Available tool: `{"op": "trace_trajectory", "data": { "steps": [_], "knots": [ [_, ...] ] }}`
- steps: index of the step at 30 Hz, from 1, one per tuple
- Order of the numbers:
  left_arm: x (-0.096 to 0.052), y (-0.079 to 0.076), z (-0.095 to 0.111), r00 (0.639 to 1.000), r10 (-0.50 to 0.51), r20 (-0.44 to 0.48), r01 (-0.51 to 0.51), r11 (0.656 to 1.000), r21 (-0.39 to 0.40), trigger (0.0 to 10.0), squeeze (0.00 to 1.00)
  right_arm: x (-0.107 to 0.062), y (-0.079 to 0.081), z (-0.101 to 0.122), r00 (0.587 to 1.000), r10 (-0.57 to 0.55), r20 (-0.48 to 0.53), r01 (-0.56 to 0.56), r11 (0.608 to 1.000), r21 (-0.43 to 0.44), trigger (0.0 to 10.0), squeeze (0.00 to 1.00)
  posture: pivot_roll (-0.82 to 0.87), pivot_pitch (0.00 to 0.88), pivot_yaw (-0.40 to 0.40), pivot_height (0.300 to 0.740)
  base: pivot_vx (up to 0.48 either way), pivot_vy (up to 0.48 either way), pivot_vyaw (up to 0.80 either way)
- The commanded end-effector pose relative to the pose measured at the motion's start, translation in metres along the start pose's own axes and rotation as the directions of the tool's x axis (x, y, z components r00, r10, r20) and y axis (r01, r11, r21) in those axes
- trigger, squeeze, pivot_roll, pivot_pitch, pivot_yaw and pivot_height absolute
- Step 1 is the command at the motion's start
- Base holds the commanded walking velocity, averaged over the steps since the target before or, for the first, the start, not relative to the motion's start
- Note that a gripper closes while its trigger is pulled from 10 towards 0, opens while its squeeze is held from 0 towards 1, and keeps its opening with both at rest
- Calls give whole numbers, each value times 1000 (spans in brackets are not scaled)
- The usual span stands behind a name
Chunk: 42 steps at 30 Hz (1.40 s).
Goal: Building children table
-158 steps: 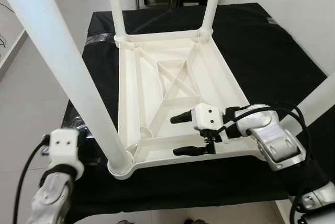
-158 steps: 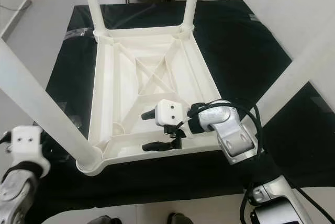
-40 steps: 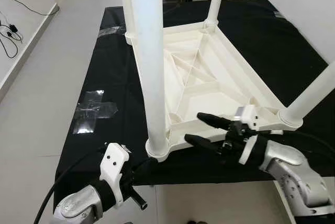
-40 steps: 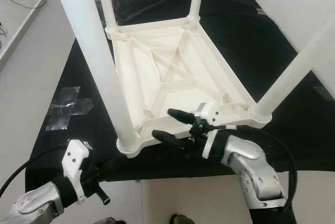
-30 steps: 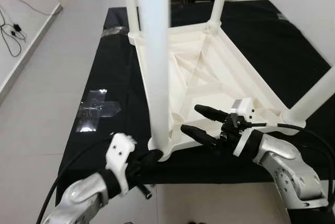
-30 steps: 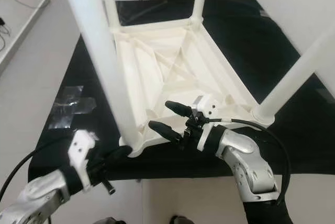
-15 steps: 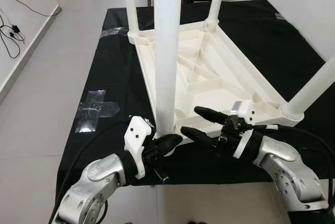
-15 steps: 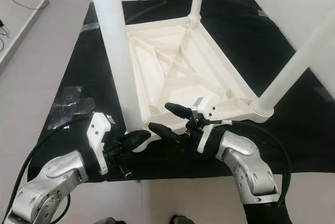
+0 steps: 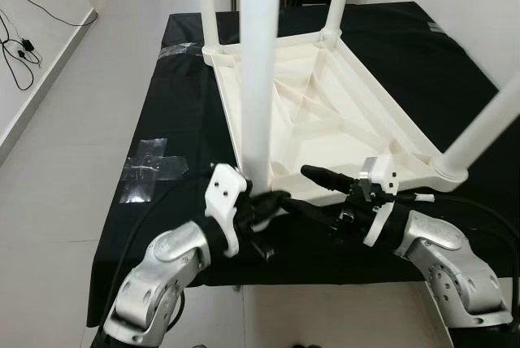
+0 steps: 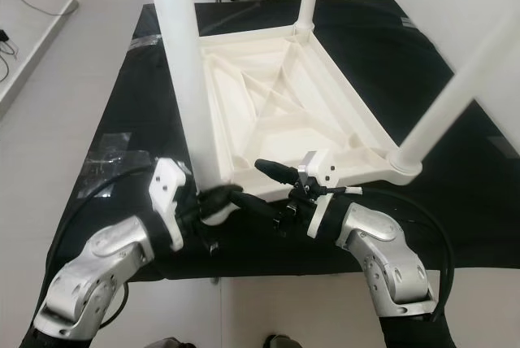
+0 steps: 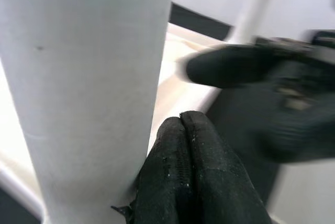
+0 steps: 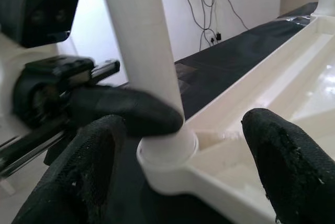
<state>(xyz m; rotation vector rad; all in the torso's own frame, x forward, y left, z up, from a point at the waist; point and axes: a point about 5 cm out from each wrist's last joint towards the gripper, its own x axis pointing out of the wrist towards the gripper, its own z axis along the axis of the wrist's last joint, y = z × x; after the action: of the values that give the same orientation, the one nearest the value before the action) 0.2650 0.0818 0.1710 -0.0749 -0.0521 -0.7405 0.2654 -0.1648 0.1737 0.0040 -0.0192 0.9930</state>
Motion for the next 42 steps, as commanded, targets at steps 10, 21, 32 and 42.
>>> {"op": "trace_trajectory", "data": {
  "steps": [10,21,32,42],
  "knots": [
    [-23,28,2,952,304,21,-305,951,57,10000,0,-1,1,-7,1000,16,-15,-16,1000,17,10000,0,-2,129,8,740,0,0,0],
    [-67,53,-8,755,656,3,-648,744,165,10000,0,-2,-3,-7,999,17,-31,-17,1000,10,10000,0,16,136,2,740,0,0,0],
    [-60,52,-10,798,603,-8,-596,791,139,10000,0,-1,-3,-11,999,4,-52,-4,1000,-3,10000,0,14,139,3,740,0,0,0],
    [-40,14,-10,951,307,-23,-307,951,26,10000,0,-7,-19,-9,995,-64,-71,61,997,-44,10000,0,14,141,1,740,0,0,0]
  ]
}}
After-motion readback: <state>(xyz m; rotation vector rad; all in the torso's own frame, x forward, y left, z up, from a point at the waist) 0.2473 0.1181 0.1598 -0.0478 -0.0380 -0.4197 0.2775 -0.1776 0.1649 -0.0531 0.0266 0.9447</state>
